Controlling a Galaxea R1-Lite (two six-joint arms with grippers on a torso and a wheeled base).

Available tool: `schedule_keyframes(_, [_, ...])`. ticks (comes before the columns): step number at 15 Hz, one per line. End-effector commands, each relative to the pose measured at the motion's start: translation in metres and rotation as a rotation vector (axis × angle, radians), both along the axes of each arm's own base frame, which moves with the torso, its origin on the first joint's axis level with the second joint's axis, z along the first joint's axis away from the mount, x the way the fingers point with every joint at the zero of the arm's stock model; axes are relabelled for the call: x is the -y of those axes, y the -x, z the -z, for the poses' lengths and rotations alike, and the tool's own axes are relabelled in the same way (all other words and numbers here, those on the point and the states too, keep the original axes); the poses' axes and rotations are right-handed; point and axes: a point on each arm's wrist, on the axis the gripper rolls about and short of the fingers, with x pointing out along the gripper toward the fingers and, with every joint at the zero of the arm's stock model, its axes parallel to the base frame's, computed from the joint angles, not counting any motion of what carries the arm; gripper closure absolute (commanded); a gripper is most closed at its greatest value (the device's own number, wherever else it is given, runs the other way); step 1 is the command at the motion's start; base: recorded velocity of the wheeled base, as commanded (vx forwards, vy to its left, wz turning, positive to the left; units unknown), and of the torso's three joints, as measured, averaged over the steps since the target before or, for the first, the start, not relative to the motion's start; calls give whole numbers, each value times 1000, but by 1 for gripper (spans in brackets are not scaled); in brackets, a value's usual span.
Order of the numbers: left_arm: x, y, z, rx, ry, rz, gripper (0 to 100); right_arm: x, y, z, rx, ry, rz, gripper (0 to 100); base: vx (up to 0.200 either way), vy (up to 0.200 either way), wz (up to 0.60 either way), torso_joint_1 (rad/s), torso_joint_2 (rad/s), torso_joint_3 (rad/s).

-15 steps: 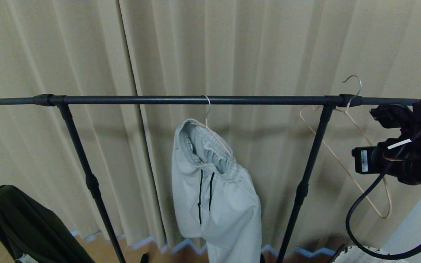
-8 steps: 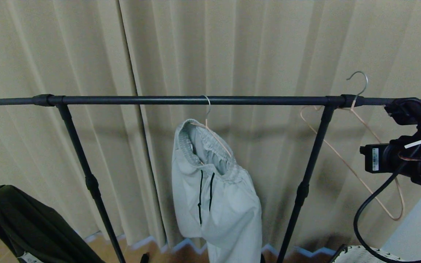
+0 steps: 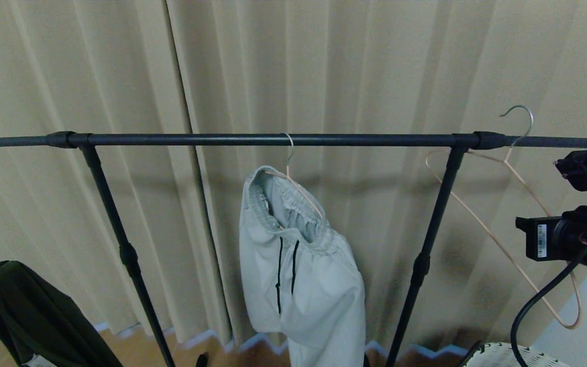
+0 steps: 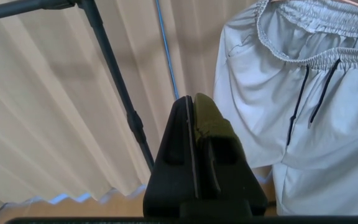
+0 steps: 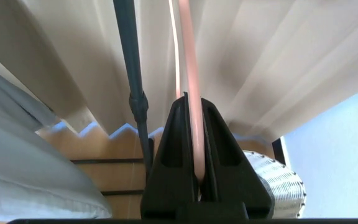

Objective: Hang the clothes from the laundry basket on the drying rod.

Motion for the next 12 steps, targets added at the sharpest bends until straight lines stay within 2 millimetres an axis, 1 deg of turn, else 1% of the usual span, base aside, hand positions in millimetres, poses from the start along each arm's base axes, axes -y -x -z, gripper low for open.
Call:
schedule_keyframes(1, [0, 1, 1, 4, -2, -1, 100, 1, 4, 4, -13, 3, -1, 100, 0, 0, 0, 0, 0, 0])
schedule_keyframes(5, [-1, 6, 2, 21, -24, 1, 100, 3, 17, 6, -9, 17, -10, 100, 0, 0, 0, 0, 0, 0])
schedule_keyframes(7, [-1, 7, 1, 27, -28, 0, 100, 4, 20, 5, -4, 19, -12, 100, 0, 0, 0, 0, 0, 0])
schedule_keyframes(12, [-1, 7, 2, 27, -37, -1, 100, 4, 21, 7, -11, 19, -13, 100, -200, 0, 0, 3, 3, 4])
